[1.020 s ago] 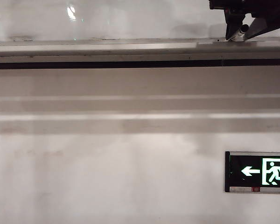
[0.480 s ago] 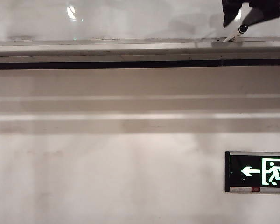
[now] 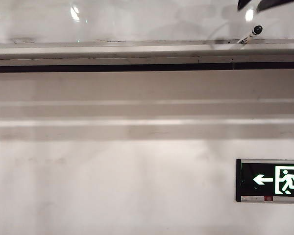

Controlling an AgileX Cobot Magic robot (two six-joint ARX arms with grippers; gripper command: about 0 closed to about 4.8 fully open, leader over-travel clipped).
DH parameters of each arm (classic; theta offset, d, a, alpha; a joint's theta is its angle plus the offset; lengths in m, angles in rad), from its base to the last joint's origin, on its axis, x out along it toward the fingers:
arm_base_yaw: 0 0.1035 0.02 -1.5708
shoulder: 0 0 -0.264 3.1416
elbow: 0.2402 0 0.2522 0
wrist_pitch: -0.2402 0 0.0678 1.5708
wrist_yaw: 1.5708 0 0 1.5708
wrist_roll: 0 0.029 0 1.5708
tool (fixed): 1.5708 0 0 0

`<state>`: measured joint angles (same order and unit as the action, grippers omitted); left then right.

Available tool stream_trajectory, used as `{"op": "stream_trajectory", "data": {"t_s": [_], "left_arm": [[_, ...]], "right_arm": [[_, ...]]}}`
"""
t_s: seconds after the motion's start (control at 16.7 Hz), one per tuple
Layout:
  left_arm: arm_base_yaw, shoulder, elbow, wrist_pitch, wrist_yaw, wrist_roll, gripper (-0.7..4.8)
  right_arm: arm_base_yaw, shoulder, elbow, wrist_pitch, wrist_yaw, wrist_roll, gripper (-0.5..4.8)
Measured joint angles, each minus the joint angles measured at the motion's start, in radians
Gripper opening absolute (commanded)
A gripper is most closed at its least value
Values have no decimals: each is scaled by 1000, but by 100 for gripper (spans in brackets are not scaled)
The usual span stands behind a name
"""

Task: Take a marker from the whiteboard tray, write "Hi!" on the whiteboard, and then put the marker back vertically into the whiteboard tray.

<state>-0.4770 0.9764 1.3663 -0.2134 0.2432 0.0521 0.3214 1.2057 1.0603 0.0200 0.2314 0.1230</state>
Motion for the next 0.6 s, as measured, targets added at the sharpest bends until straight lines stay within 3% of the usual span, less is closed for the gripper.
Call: {"op": "stream_trajectory", "data": {"t_s": [0.06, 0.12, 0.24, 0.48, 0.6], "left_arm": [[0, 0, 0, 0, 0, 0, -6], [0, 0, 0, 0, 0, 0, -6], [0, 0, 0, 0, 0, 0, -6], [0, 0, 0, 0, 0, 0, -6], [0, 0, 0, 0, 0, 0, -7]], "right_arm": [[0, -14, 0, 0, 0, 0, 184], [0, -29, 0, -1, 0, 0, 10], [0, -71, 0, -3, -20, -3, -5], [4, -121, 51, 14, -198, -28, -6], [32, -122, 121, 2, -205, -43, -5]]}}
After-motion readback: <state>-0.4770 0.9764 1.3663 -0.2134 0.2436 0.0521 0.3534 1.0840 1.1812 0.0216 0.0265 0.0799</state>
